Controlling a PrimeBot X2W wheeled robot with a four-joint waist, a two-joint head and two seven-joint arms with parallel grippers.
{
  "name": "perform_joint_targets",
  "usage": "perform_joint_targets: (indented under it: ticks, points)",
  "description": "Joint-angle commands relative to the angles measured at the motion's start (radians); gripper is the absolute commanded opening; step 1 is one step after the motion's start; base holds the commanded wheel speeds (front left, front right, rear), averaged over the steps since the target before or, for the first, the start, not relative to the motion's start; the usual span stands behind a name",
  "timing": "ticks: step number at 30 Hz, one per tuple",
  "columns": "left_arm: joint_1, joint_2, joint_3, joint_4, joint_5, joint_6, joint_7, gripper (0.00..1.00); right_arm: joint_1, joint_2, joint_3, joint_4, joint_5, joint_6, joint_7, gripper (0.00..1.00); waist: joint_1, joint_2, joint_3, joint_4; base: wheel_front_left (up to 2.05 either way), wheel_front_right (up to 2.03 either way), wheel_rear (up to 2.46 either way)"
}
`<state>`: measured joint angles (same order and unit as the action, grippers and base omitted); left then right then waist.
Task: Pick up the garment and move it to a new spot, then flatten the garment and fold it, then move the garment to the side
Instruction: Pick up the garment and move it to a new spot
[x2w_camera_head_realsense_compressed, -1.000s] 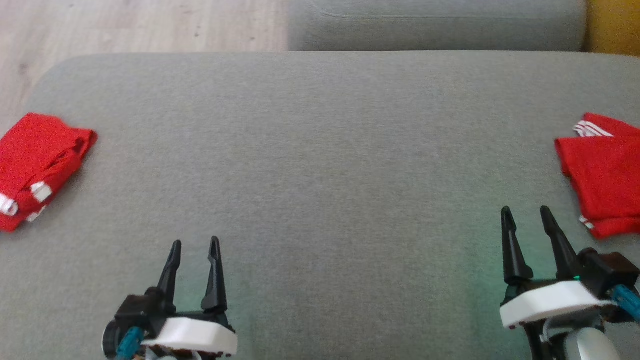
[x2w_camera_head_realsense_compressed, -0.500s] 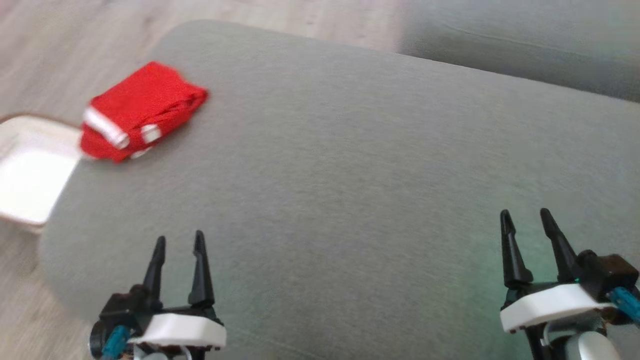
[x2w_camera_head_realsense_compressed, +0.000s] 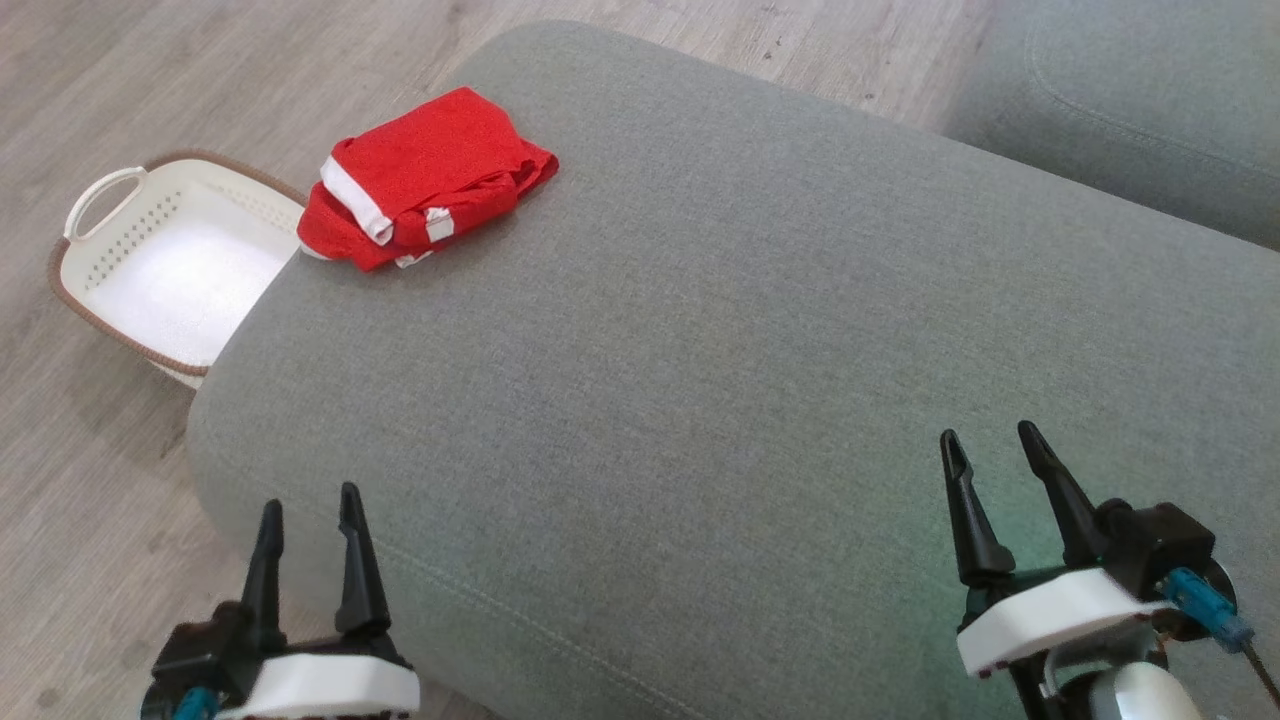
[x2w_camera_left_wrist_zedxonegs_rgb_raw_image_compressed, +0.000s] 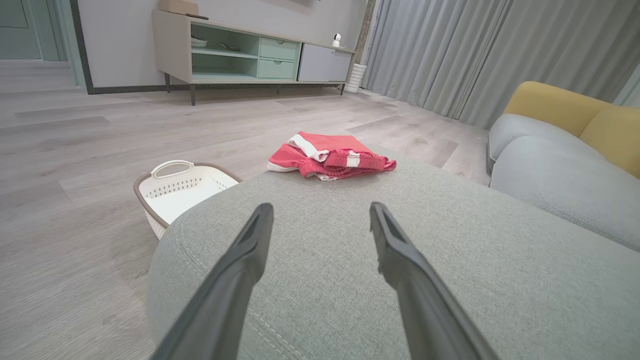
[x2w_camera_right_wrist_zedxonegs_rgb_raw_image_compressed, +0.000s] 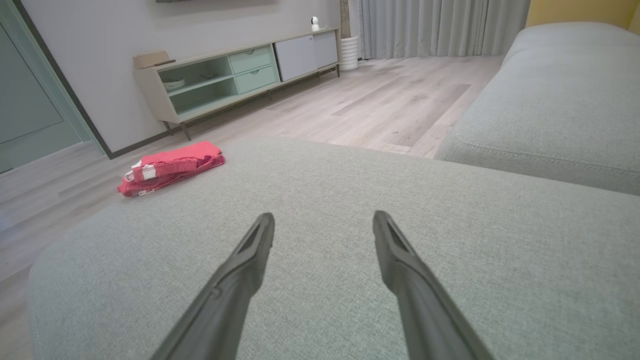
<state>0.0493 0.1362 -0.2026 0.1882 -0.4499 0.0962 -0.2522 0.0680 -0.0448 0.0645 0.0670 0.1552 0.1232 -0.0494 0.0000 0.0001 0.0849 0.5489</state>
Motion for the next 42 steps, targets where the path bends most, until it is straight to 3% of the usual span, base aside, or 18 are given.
perform_joint_targets:
  ticks: [1,8,17,23,31,42]
  points:
    - [-0.027,0.001,0.046,-0.037,0.012,-0.002,-0.009,1.00,-0.047,-0.005,0.029,-0.037,-0.009,0.008,0.003,1.00,0.0000,-0.0001,0.002,-0.001,0.00,0.00,0.00]
    - [-0.078,0.035,0.097,-0.059,0.017,-0.026,-0.010,1.00,-0.055,-0.005,-0.010,-0.086,-0.039,0.008,0.013,1.00,0.0000,-0.0001,0.032,0.000,0.00,0.00,0.00]
    - [-0.413,0.236,0.184,-0.136,0.042,-0.058,0.084,1.00,-0.101,-0.005,-0.021,-0.205,-0.127,0.008,0.092,1.00,0.0000,-0.0001,0.130,-0.062,0.00,0.00,0.00]
    - [-0.696,0.324,0.187,-0.039,0.032,-0.101,0.187,1.00,-0.134,-0.005,-0.019,-0.292,-0.189,0.008,0.155,1.00,0.0000,-0.0001,0.202,-0.118,0.00,0.00,0.00]
    - [-0.909,0.315,0.154,0.268,-0.015,-0.147,0.274,1.00,-0.169,-0.014,0.023,-0.408,-0.233,0.008,0.233,1.00,0.0000,-0.0001,0.323,-0.179,0.00,0.00,0.00]
    - [-0.932,0.234,0.086,0.616,-0.086,-0.211,0.313,1.00,-0.194,-0.036,0.021,-0.497,-0.255,0.008,0.279,1.00,0.0000,-0.0001,0.464,-0.204,0.00,0.00,0.00]
